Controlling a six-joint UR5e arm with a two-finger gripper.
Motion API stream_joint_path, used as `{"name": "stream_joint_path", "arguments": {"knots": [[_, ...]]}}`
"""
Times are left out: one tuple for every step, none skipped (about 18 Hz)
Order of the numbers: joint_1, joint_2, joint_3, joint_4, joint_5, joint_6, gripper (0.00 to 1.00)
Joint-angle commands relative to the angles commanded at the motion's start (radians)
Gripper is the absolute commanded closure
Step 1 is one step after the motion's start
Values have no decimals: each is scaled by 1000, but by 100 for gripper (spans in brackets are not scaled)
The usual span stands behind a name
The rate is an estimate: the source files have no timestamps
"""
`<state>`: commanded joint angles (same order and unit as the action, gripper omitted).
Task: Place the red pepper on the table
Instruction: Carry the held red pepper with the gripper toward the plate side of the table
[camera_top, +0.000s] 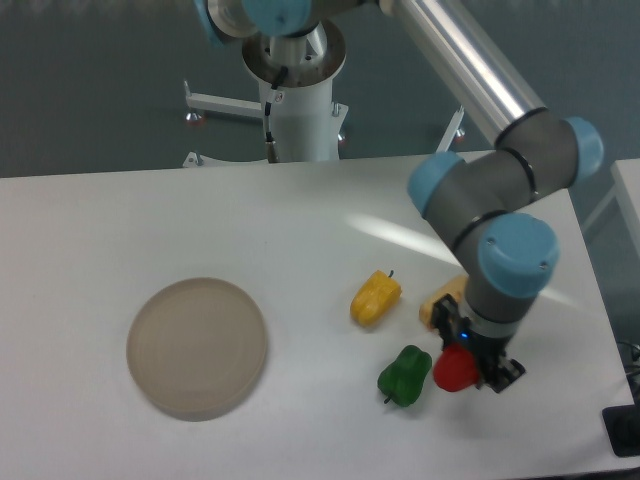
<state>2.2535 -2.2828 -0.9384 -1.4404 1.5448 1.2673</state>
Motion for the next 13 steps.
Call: {"name": "stream_joint_path", "arguments": {"knots": [[-14, 18, -35, 3, -5, -26, 54], [-26, 26, -54, 5, -6, -49, 54], [-40, 32, -72, 5, -6, -95, 54], [-52, 39, -80, 3, -5, -124, 54], [-61, 43, -92, 3, -5, -149, 54], [-71, 48, -102, 3, -5, -163, 54], [-78, 52, -111, 2, -5, -173, 54], [-91, 57, -128, 2, -5, -187, 54], [-95, 60, -143, 5, -5, -203, 54], [-98, 60, -148, 5, -6, -219, 54], [-100, 59, -152, 5, -6, -230, 54], [-106, 56, -160, 6, -6, -238, 54], [-109, 54, -172, 8, -9, -246, 54]]}}
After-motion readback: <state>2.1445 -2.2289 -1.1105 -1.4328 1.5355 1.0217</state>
